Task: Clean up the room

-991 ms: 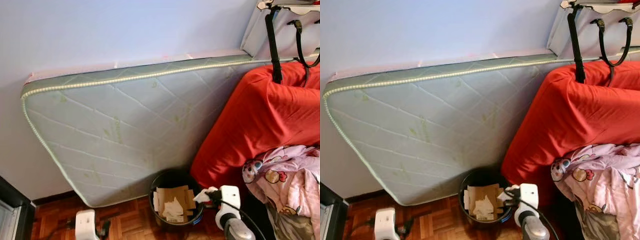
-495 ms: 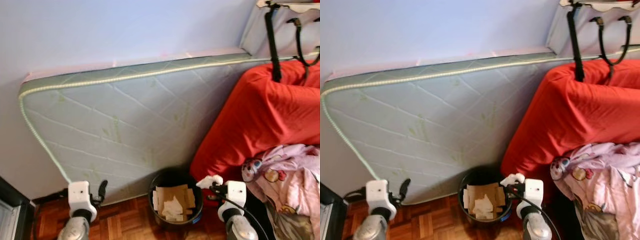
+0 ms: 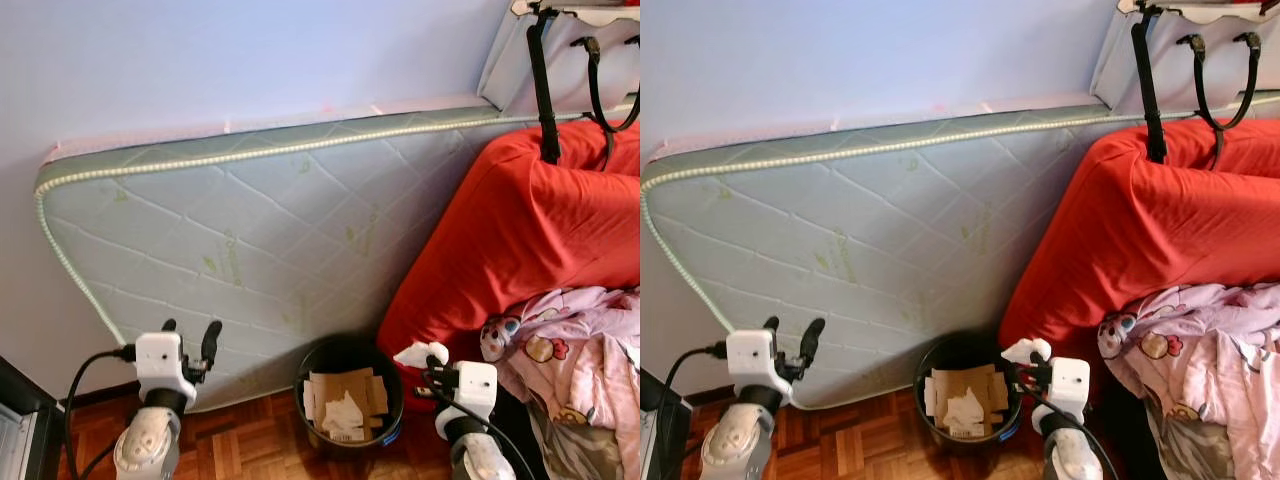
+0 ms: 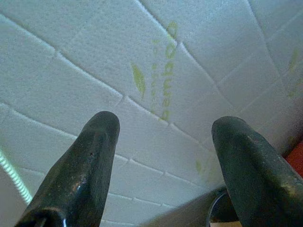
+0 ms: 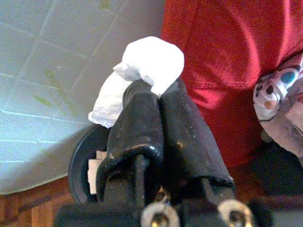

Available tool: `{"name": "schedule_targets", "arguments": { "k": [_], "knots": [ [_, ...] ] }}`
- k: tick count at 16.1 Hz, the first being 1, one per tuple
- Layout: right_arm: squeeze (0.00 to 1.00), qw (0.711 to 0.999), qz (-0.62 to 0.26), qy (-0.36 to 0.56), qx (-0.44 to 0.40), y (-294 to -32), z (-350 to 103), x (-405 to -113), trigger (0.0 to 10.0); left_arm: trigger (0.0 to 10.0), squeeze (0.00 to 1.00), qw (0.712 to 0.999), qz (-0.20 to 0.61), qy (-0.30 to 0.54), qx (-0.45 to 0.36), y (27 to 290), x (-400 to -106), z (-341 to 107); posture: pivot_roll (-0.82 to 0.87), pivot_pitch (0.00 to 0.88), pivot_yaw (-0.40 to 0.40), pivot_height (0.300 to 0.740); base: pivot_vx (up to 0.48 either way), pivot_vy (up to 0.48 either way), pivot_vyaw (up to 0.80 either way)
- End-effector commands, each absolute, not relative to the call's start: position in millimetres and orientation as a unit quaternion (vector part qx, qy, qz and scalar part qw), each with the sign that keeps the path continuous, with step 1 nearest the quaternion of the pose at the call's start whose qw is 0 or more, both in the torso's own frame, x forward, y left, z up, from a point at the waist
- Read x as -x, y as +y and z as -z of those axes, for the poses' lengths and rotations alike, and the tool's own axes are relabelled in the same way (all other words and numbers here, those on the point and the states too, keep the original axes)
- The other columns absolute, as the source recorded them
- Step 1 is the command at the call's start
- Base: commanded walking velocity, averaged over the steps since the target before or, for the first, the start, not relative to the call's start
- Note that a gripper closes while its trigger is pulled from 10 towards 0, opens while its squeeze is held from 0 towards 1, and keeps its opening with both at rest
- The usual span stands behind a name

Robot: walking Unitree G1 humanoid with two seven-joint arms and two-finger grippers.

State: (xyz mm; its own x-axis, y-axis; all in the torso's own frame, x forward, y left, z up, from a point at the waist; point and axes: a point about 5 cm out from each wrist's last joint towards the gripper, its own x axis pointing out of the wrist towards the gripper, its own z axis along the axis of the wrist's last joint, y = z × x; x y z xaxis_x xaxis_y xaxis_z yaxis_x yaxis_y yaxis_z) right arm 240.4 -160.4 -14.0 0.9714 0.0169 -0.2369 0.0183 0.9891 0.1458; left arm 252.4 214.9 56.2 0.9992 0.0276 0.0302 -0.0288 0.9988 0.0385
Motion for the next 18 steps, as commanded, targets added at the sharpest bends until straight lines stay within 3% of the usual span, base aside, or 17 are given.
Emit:
{"name": "schedule_targets", "arguments": {
  "k": [1, 9, 14, 18],
  "knots": [
    [0.0, 0.991, -0.001, 0.113, -0.071, -161, 11, -242, 10.0, 10.0, 0.0, 1.0, -0.008, -0.01, -0.009, 210, -252, -56, 0.06, 0.0, -0.06, 0.74, 0.0, 0.0, 0.0],
    [0.0, 0.992, -0.031, 0.104, -0.057, -159, 7, -241, 10.0, 10.0, 0.0, 1.0, -0.014, 0.002, 0.014, 201, -249, -61, 0.06, 0.0, -0.063, 0.74, 0.0, 0.0, 0.0],
    [0.0, 0.991, -0.048, 0.105, -0.066, -151, 7, -241, 10.0, 10.0, 0.0, 1.0, -0.02, 0.011, 0.019, 201, -249, -62, 0.07, 0.0, -0.061, 0.74, 0.0, 0.0, 0.76],
    [0.0, 0.989, -0.042, 0.119, -0.073, -151, 10, -240, 10.0, 10.0, 0.0, 0.999, -0.025, 0.014, 0.018, 205, -251, -64, 0.07, 0.0, -0.061, 0.74, 0.0, 0.0, 0.0]
  ]
}}
